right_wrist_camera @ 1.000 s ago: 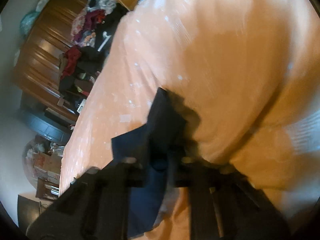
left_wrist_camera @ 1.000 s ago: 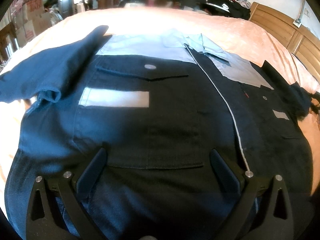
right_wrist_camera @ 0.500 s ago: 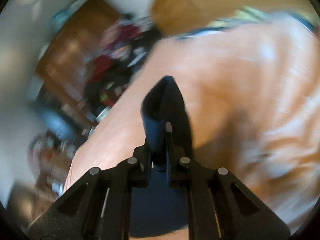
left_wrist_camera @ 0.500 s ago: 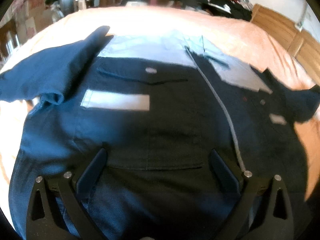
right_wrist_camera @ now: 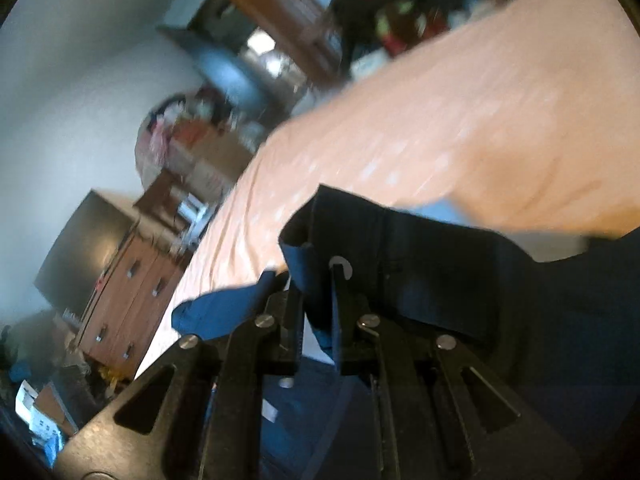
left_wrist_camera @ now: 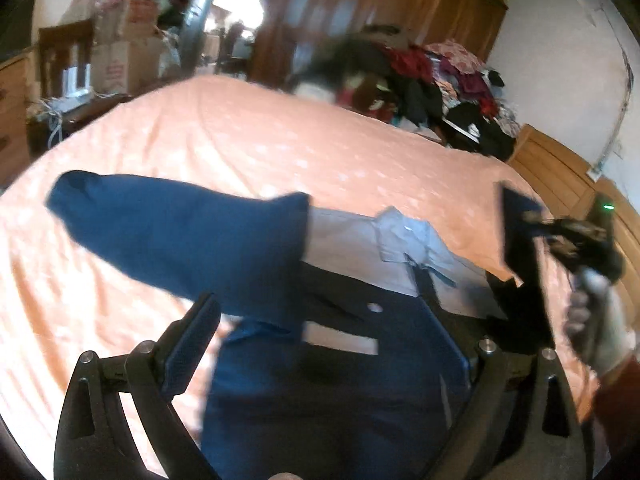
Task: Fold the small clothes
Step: 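Fold the gripped sleeve and side across the shirt's back with the right gripper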
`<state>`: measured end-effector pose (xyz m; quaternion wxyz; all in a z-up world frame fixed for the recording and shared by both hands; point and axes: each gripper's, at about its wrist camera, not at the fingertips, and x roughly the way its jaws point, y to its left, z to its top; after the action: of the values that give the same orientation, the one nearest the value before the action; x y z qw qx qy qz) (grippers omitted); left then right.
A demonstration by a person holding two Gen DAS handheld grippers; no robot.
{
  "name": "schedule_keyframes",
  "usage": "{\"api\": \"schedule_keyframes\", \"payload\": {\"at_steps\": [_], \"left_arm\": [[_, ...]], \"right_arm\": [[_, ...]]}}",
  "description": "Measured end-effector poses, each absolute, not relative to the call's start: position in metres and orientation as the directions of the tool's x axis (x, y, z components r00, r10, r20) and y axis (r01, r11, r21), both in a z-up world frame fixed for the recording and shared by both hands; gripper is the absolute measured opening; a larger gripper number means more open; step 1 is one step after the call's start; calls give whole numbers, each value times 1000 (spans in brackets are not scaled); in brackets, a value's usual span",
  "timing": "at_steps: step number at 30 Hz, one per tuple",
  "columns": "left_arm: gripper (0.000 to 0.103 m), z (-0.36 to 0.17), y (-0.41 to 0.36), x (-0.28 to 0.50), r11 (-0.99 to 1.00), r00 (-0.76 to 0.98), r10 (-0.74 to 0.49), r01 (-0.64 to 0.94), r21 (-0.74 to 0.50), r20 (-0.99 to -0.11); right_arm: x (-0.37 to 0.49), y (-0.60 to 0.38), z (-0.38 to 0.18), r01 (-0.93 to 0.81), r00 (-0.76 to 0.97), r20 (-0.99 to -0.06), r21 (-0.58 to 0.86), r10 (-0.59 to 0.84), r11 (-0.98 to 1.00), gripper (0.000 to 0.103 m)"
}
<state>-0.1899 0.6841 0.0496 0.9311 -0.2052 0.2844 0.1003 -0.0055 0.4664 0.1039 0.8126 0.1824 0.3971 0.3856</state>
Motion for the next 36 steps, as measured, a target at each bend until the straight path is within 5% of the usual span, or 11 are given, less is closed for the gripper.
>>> {"api": "schedule_keyframes", "payload": {"at_steps": [8, 10, 12, 13, 19, 23, 31, 33, 35, 36], "left_arm": [[98, 27, 711, -188, 892, 769, 56, -324, -314, -636], [98, 21, 704, -177, 898, 763, 36, -308, -313, -646], [98, 18, 695, -164, 905, 760, 13, -285, -315, -649], [98, 17, 688, -156, 909, 761, 1, -271, -317, -649], [96, 7, 655, -114, 921, 758, -117, -159, -356, -641], [70, -9, 641, -78, 894, 726, -211, -128, -430, -655], [60, -48, 636, -4, 862, 675, -174, -248, -443, -717], [49, -51, 637, 6, 862, 682, -138, -274, -426, -718], [16, -53, 638, 16, 861, 683, -119, -291, -418, -721], [12, -55, 639, 20, 860, 683, -119, -292, -419, -721]], "right_arm": [[-3, 552, 40, -468, 258, -578, 626, 774, 624, 13], [1, 558, 28, -476, 194, -586, 645, 787, 598, 21], [-1, 565, 21, -507, 146, -633, 612, 760, 607, 47], [-5, 562, 26, -528, 156, -642, 588, 751, 613, 51], [-41, 443, 75, -573, 348, -552, 515, 758, 638, 60], [-73, 336, 57, -444, 465, -605, 472, 646, 762, 66], [-117, 256, -9, -293, 466, -659, 514, 590, 806, 65], [-119, 254, -10, -301, 483, -641, 518, 596, 801, 66], [-117, 250, -11, -304, 483, -636, 522, 601, 797, 66], [-116, 250, -11, -306, 481, -634, 526, 606, 793, 66]]}}
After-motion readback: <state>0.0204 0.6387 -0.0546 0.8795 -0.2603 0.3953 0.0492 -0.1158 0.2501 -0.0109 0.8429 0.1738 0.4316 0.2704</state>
